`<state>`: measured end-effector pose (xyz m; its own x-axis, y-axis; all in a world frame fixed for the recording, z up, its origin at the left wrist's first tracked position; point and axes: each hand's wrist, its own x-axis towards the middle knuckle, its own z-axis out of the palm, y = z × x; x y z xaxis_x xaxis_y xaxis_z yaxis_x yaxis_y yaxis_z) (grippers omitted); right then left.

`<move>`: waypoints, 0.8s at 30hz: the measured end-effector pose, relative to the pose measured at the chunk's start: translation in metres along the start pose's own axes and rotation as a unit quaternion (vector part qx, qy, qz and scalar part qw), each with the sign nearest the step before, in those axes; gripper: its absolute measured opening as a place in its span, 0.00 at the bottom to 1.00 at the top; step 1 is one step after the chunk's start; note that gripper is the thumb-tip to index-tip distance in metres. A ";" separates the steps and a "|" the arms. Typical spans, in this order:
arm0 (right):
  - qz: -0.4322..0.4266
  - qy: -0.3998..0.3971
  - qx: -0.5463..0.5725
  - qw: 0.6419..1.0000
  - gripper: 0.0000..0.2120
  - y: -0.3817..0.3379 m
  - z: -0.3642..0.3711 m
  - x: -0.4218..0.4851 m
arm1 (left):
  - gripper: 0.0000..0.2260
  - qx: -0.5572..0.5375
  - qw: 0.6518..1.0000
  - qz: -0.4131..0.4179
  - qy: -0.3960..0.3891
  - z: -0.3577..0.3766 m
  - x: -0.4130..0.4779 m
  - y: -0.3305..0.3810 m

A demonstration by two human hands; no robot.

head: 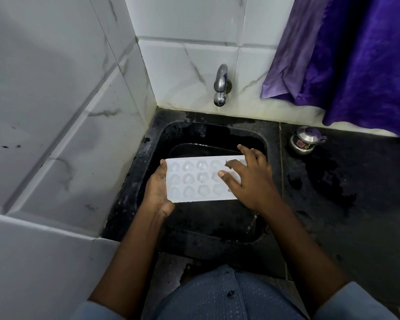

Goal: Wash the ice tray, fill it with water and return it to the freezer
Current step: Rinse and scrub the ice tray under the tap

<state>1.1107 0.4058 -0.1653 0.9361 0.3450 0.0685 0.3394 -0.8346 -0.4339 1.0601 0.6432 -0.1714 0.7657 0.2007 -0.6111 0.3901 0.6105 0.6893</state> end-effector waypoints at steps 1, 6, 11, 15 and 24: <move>0.000 -0.002 -0.001 1.000 0.30 0.000 0.000 0.000 | 0.29 0.000 1.000 0.001 0.003 0.000 0.001 0.000; 0.000 0.002 -0.003 1.000 0.27 0.000 -0.001 0.000 | 0.30 0.001 1.000 0.006 0.004 0.000 0.003 -0.002; 0.004 -0.004 0.005 1.000 0.30 0.000 -0.001 -0.003 | 0.30 -0.005 1.000 0.007 0.006 0.000 0.003 -0.003; 0.002 -0.006 -0.004 1.000 0.24 0.000 -0.002 -0.004 | 0.29 -0.008 1.000 0.003 0.008 0.002 -0.002 -0.005; -0.062 -0.020 -0.052 0.997 0.26 -0.012 -0.006 -0.003 | 0.29 -0.012 1.000 -0.002 -0.007 0.005 -0.008 -0.007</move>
<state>1.1047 0.4121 -0.1555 0.8831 0.4625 0.0792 0.4611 -0.8242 -0.3287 1.0538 0.6334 -0.1694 0.7712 0.1867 -0.6086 0.3816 0.6296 0.6768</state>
